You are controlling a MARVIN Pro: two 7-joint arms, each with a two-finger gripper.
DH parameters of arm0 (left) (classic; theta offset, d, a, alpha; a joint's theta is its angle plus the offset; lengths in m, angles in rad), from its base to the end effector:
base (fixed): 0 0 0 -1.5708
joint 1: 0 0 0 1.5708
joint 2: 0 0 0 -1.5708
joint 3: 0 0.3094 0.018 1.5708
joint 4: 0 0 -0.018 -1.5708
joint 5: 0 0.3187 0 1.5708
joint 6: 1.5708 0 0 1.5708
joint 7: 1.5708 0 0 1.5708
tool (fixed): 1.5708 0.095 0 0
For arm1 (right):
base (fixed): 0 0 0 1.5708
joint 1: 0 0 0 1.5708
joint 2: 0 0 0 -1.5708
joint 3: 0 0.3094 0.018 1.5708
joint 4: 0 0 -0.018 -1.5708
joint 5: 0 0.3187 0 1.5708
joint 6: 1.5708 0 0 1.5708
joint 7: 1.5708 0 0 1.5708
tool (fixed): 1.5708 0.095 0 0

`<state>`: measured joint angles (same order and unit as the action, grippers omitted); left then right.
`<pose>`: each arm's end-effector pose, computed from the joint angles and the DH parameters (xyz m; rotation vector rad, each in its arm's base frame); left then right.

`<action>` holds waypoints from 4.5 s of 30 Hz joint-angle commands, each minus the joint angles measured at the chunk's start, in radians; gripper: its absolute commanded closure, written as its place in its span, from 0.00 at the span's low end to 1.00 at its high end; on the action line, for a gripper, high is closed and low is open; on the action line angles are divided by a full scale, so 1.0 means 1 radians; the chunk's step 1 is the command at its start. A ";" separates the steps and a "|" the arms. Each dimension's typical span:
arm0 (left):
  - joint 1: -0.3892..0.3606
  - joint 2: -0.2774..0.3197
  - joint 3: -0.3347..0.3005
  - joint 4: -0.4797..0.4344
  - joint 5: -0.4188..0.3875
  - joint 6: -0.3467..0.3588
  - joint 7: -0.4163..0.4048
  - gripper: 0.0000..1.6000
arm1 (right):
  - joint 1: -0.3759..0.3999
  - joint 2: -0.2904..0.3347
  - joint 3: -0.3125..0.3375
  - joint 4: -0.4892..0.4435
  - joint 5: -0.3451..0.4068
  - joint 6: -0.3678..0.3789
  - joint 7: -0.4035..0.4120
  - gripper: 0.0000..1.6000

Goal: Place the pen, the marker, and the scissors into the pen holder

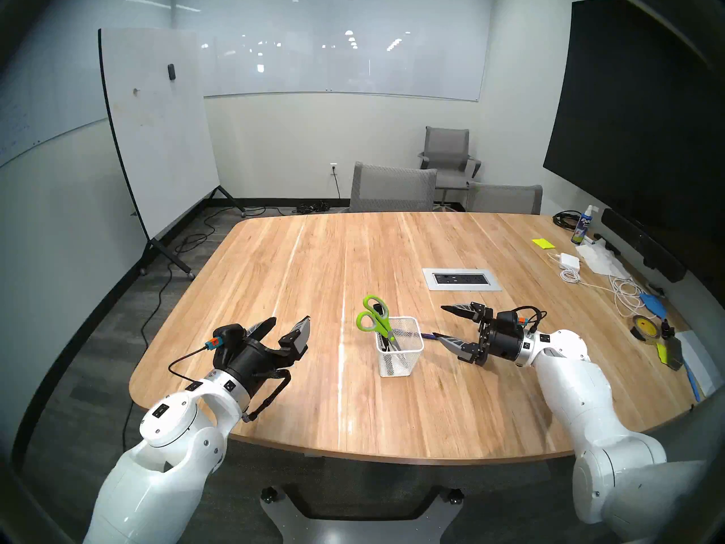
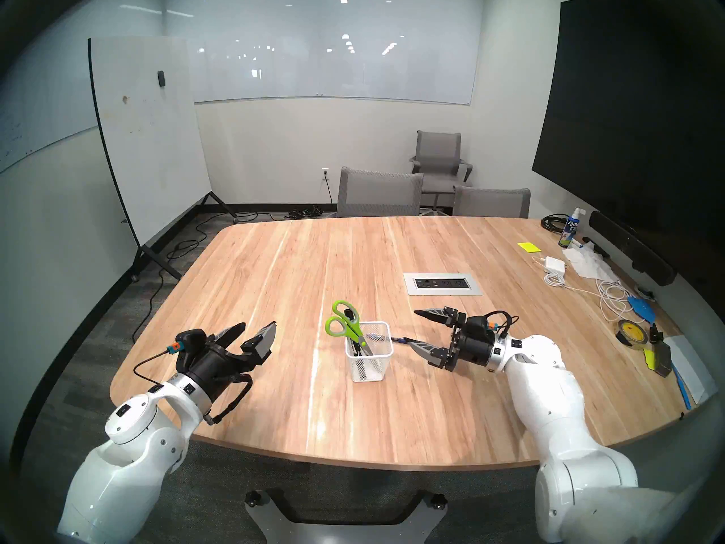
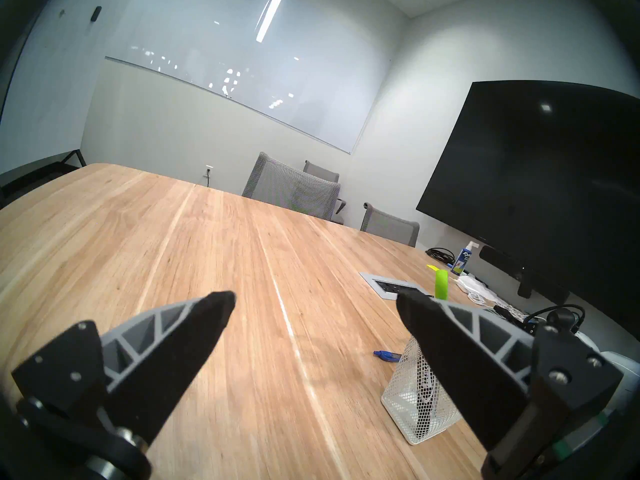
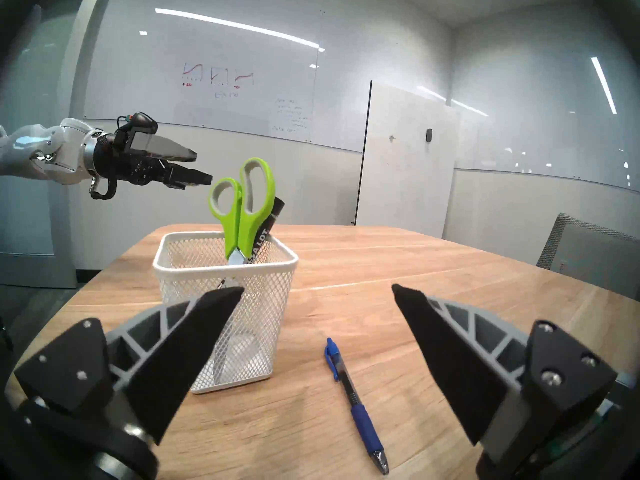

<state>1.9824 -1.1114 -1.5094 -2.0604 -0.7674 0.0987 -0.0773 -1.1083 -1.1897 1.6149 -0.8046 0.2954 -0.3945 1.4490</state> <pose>0.3038 0.0267 -0.2795 1.9713 0.0139 1.7425 0.4717 -0.1247 -0.3444 -1.4718 -1.1281 -1.6016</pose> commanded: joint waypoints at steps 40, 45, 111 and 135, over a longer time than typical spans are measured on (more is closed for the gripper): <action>-0.001 0.001 -0.001 -0.023 0.003 -0.001 0.000 0.00 | 0.167 0.071 -0.208 0.124 -0.097 -0.070 0.003 0.00; -0.001 0.001 -0.001 -0.023 0.003 -0.001 0.000 0.00 | 0.179 0.076 -0.231 0.123 -0.114 -0.070 0.001 0.00; -0.001 0.001 -0.001 -0.023 0.003 -0.001 0.000 0.00 | 0.425 0.002 -0.422 0.478 -0.245 -0.153 -0.078 0.00; -0.001 0.000 -0.001 -0.022 0.003 -0.001 0.000 0.00 | 0.509 -0.012 -0.490 0.569 -0.259 -0.114 -0.039 0.00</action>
<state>1.9824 -1.1122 -1.5098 -2.0604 -0.7668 0.0988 -0.0780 -0.6546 -1.1950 1.1360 -0.2397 0.0377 -0.5241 1.3125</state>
